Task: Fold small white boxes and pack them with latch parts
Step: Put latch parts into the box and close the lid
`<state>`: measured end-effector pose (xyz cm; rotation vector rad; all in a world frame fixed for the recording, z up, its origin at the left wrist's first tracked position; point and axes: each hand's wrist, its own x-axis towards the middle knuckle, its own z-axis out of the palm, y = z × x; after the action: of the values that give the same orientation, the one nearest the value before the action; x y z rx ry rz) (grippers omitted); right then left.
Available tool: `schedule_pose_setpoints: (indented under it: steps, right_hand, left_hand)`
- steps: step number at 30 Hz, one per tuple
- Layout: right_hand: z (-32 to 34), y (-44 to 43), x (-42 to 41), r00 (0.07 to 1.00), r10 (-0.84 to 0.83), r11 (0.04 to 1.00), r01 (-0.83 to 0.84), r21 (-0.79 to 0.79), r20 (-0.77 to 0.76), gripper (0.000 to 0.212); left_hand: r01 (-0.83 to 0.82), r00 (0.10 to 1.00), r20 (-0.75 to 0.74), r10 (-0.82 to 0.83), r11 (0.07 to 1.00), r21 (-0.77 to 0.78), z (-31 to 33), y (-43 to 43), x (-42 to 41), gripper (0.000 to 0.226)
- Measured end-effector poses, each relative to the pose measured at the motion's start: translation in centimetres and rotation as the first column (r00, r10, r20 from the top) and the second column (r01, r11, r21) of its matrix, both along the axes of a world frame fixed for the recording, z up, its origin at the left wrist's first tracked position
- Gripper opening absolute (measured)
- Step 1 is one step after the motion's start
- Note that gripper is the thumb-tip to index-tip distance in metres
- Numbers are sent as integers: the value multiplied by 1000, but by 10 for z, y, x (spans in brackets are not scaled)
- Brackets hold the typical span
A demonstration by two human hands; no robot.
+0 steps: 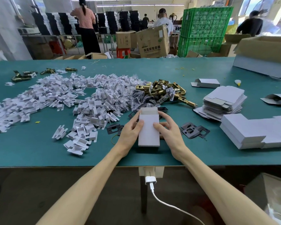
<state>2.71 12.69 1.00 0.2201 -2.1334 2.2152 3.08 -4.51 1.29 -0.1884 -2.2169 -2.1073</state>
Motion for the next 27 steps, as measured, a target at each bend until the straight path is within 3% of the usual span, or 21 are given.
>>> schedule_pose_setpoints:
  steps: [12, 27]
  right_hand:
    - [-3, -3, 1, 1000, -18, 1000, 18, 17, -1, 11]
    - [-7, -2, 0, 999, -48, 996, 49, 79, -17, 14]
  left_hand:
    - [-48, 998, 34, 46, 997, 54, -4, -5, -1, 10]
    - [-18, 1000, 2, 18, 1000, -9, -4, -6, -1, 16]
